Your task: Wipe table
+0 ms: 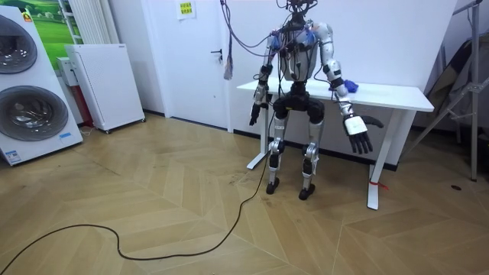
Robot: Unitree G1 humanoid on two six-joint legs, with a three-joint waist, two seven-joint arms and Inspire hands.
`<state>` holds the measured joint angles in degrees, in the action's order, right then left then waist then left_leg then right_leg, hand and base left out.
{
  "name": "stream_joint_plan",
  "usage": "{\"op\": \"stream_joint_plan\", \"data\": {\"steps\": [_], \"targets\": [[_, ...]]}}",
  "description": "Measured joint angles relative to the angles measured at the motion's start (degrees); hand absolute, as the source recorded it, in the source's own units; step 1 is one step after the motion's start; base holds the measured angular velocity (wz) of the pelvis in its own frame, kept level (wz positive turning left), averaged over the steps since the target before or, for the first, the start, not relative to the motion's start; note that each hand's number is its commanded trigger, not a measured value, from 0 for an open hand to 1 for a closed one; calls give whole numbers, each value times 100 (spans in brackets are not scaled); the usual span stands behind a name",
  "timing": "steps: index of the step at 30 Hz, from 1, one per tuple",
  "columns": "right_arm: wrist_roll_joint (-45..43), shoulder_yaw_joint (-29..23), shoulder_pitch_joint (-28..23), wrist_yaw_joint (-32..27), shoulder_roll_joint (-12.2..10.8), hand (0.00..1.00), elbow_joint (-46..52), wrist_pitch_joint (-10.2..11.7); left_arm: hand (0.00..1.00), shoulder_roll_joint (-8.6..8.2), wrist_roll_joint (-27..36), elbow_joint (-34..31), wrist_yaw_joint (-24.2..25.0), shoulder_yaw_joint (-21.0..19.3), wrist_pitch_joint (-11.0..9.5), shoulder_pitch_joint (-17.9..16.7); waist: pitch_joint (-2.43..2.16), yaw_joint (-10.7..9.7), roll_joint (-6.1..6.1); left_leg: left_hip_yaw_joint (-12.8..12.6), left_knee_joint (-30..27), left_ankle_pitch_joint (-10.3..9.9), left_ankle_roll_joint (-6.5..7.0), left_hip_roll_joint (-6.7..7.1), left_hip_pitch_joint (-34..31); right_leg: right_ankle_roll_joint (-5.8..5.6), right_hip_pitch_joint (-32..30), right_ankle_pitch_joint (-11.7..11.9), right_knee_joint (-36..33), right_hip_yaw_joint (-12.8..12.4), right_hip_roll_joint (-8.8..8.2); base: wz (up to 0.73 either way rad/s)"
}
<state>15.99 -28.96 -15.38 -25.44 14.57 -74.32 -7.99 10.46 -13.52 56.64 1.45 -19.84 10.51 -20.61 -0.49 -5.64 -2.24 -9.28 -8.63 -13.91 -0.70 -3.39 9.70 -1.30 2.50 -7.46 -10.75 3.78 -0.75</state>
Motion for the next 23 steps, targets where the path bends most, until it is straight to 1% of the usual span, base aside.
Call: {"op": "stream_joint_plan", "data": {"steps": [1, 3, 4, 6, 7, 8, 9, 10, 12, 13, 15, 17, 20, 23], "targets": [[-175, 124, -6, 81, 0, 0, -2, -32, 0, -18, -20, 44, -2, 25, 1, 20, -3, 14, 18, -4, 0, 0, 0, 0, 4, 0, 0, 0, -1, 0, 0, 0], [-853, 757, -14, 356, -32, 0, 2, -87, 0, -28, -42, 154, -27, 280, 6, 90, 9, 125, 53, -1, 2, 0, 0, -7, 54, 1, 43, 1, 5, 1, 5, 0], [-999, 923, -7, 407, -43, 0, 8, -91, 0, -30, -42, 160, -57, 349, 6, 113, 9, 159, 64, -1, 1, -1, -1, -8, 70, 1, 48, 1, 6, -1, 7, 0], [-1660, 1415, 77, 588, -95, 0, 122, -113, 0, -45, -41, 202, -132, 689, 3, 174, 8, 293, 114, 0, 0, -5, -1, -6, 126, 1, 95, 1, 11, 8, 4, 0], [-1824, 1508, 114, 625, -110, 0, 138, -128, 0, -51, -42, 260, -134, 740, -6, 188, 13, 342, 131, 1, 3, -7, 0, -6, 147, 0, 117, 0, 13, 7, 4, 0], [-2175, 1722, 181, 693, -143, 0, 179, -144, 0, -73, -43, 374, -146, 819, -3, 281, 17, 443, 162, 0, 1, -13, 0, -5, 173, -1, 144, -1, 18, 8, 5, 0], [-2535, 1917, 278, 736, -177, 0, 248, -146, 0, -91, -31, 415, -184, 958, 2, 325, 20, 493, 189, 4, 0, -13, 0, -2, 176, -2, 149, 0, 16, 11, 4, 0], [-2677, 1979, 325, 745, -199, 0, 309, -147, 0, -101, -17, 418, -198, 1018, 2, 325, 20, 526, 209, 4, 0, -13, 0, -2, 179, -2, 150, 0, 15, 12, 4, 0], [-3178, 2282, 493, 751, -273, 0, 361, -142, 0, -105, 28, 464, -235, 1217, 3, 345, 24, 601, 268, 61, -10, -12, 1, 4, 166, -1, 163, 0, 7, 74, -11, 10], [-3281, 2344, 532, 754, -292, 0, 363, -142, 0, -105, 32, 483, -246, 1244, 3, 350, 22, 615, 278, 83, -12, -12, 1, 5, 159, -2, 168, 0, 7, 100, -18, 18], [-3569, 2612, 650, 827, -349, 0, 467, -144, 0, -109, 28, 521, -258, 1387, 15, 357, 25, 716, 347, 140, -13, -8, -3, 8, 140, -4, 176, -5, 16, 137, -23, 13], [-3623, 2760, 649, 937, -366, 0, 555, -132, 0, -114, 27, 520, -256, 1447, 42, 363, 42, 759, 384, 191, -14, -5, -5, 10, 137, -3, 230, -5, 17, 189, -31, 15], [-3744, 2786, 566, 1101, -391, 0, 541, -151, 0, -121, -4, 521, -245, 1444, 95, 331, 53, 762, 402, 278, -19, 6, -8, 21, 134, 0, 242, -37, 11, 285, -58, 16], [-3762, 2793, 446, 1197, -411, 0, 541, -216, 0, -128, -3, 520, -202, 1445, 125, 330, 53, 764, 401, 326, -36, 6, -8, 24, 125, 4, 250, -66, -11, 353, -79, 8]]}}
